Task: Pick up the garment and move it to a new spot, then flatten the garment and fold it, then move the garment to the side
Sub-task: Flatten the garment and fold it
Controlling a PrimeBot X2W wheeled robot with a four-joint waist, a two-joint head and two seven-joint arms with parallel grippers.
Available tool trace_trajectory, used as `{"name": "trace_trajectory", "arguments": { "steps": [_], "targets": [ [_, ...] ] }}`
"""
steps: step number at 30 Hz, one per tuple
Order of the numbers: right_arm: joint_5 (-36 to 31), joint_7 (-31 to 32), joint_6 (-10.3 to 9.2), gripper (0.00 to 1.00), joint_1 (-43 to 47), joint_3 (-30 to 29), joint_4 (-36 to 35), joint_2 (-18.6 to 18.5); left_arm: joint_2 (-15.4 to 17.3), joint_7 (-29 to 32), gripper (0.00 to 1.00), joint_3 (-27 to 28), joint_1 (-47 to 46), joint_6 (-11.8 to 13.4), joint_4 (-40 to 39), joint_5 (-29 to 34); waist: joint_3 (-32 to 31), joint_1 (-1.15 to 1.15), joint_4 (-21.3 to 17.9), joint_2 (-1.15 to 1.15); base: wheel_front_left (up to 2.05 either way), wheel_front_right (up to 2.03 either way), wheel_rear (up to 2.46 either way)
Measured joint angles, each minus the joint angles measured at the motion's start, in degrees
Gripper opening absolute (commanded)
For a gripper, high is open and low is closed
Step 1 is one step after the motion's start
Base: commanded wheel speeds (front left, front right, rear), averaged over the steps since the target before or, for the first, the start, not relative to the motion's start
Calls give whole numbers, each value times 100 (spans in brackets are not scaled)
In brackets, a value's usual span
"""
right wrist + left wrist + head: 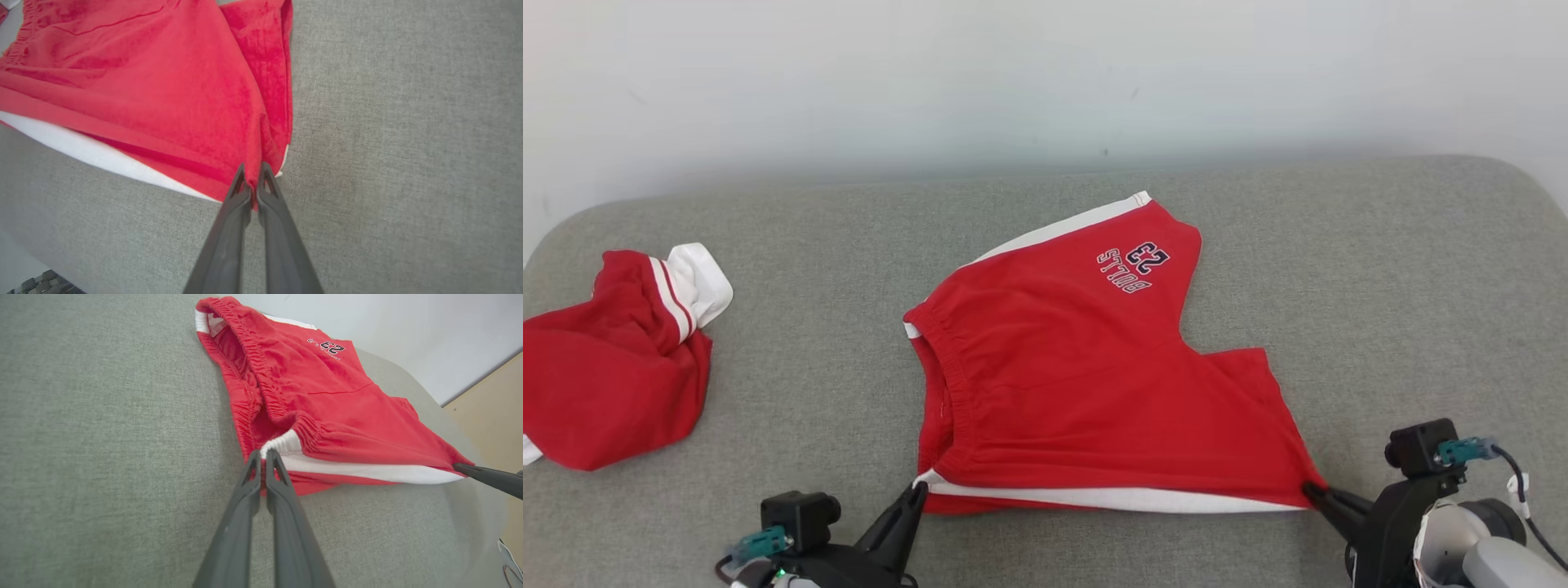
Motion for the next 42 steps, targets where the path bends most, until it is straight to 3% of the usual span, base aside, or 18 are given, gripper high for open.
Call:
{"name": "trace_trajectory", "arguments": {
  "steps": [10, 11, 12, 13, 14, 28, 33, 42],
  "targets": [
    [-10, 190, -82, 0, 21, 26, -4, 24, -155, 176, 0, -35, 1, 142, 74, -7, 44, 1, 29, 1, 0, 0, 0],
    [-10, 186, -103, 0, 20, 12, -14, 23, -155, 176, 12, -14, 1, 154, 73, -24, 42, 1, 30, 1, 0, 0, 0],
    [-10, 186, -103, 34, 20, 12, -14, 23, -155, 176, 35, -14, 1, 154, 73, -24, 42, 1, 30, 1, 0, 0, 0],
    [-10, 175, -133, 88, 18, -16, -27, 23, -155, 175, 100, 12, 1, 170, 66, -26, 39, 1, 32, 1, 0, 0, 0],
    [-10, 144, -133, 100, 5, -47, -40, 23, -157, 167, 100, 55, 1, 204, 58, -30, 35, 1, 33, 1, 0, 0, 0],
    [152, -383, -253, 100, 242, -504, -680, -232, 32, -222, 100, 479, 179, 455, -700, -164, -69, 1, -6, 1, 0, 0, 0],
    [77, -426, -396, 100, 604, -467, -954, -377, 26, -266, 100, 275, 226, 509, -1024, 12, -80, 1, -37, 1, 0, 0, 0],
    [-321, -426, -736, 100, 794, -320, -1282, -559, 62, -174, 100, -342, 227, 811, -1406, 926, 70, 1, -67, 1, 0, 0, 0]
  ]
}}
